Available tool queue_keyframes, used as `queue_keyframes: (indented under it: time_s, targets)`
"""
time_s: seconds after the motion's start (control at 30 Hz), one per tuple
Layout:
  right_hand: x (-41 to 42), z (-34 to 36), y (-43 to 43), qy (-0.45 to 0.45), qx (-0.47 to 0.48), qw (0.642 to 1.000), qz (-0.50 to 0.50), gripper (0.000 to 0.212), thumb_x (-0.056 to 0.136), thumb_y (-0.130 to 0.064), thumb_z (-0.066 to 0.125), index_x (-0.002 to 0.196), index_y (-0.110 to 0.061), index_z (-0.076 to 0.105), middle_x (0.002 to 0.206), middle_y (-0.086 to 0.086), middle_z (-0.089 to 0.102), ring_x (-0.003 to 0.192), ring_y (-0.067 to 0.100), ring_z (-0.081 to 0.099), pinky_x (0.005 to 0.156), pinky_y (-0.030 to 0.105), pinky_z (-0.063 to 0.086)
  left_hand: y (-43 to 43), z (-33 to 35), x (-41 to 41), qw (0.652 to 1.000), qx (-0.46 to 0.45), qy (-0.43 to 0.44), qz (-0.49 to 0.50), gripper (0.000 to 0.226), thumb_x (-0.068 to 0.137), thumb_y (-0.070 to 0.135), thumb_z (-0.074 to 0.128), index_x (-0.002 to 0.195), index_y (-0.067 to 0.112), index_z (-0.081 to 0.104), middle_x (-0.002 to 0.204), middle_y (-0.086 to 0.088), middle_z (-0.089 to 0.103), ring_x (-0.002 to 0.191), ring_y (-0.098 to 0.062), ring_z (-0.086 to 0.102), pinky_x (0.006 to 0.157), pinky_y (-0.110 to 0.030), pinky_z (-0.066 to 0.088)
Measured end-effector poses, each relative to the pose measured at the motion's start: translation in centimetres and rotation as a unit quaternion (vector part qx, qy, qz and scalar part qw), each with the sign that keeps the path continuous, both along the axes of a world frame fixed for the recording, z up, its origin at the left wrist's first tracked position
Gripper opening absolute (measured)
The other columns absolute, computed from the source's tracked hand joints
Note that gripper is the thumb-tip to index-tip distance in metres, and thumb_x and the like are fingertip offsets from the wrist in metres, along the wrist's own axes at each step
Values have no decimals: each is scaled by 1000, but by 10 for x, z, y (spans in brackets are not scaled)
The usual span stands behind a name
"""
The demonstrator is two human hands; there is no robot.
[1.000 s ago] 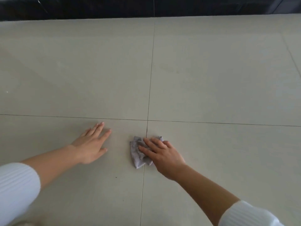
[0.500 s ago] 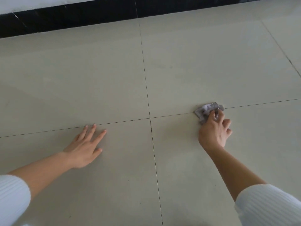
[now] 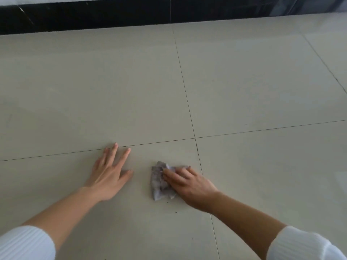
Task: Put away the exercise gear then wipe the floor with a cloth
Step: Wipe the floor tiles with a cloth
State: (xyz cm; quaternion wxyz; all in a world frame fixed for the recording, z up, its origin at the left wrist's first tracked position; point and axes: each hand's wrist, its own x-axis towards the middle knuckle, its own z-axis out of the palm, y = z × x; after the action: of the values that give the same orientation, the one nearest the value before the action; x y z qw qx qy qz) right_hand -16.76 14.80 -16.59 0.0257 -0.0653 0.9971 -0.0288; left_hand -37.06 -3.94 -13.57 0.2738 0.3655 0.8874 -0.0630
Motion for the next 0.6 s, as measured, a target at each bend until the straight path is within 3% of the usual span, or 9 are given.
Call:
queue_keyframes:
  time_s: [0.13,0.2,0.27,0.4,0.5,0.6]
  targets:
    - [-20,5,77,12,36,980,-195,51,82,-9,58,133,-8,53,149,6,39,137,26,25,102,45,41,-22,-4,-9,998,8,1,66,76,93,60,30,147,35,-16,154,-5,-29,144,-24,-19,119,-42,2]
    - [-28,5,103,-9,19,955,-297,59,94,-13,51,149,-12,28,160,1,13,147,21,-2,117,40,16,-31,-6,-10,997,12,12,71,81,87,71,23,148,34,-15,155,-6,-27,145,-23,-17,118,-40,4]
    - [-40,4,112,-29,-34,922,-384,57,102,-17,33,153,-14,6,161,-1,-6,146,20,-15,119,35,-2,-36,-9,-10,997,20,20,70,93,70,79,5,146,31,-18,156,-7,-25,146,-23,-16,118,-40,4]
    - [-66,-9,83,10,-141,871,-470,53,102,-12,27,152,-8,11,161,6,0,148,23,-3,119,33,-4,-40,-20,-12,996,24,-1,81,92,58,78,-11,135,34,-35,147,-1,-41,140,-19,-30,116,-42,-6]
    - [-73,-17,49,55,-182,892,-411,51,98,-7,38,148,-3,28,157,13,17,146,28,13,118,34,3,-44,-30,-15,995,54,-4,84,95,54,88,-18,136,41,-32,138,6,-49,133,-12,-40,114,-41,-11]
    - [-67,-19,6,55,-190,937,-288,54,89,-6,52,141,1,41,150,18,34,140,33,29,117,38,17,-48,-37,-12,993,77,10,87,92,59,86,-20,140,43,-25,145,7,-42,136,-10,-37,114,-41,-10]
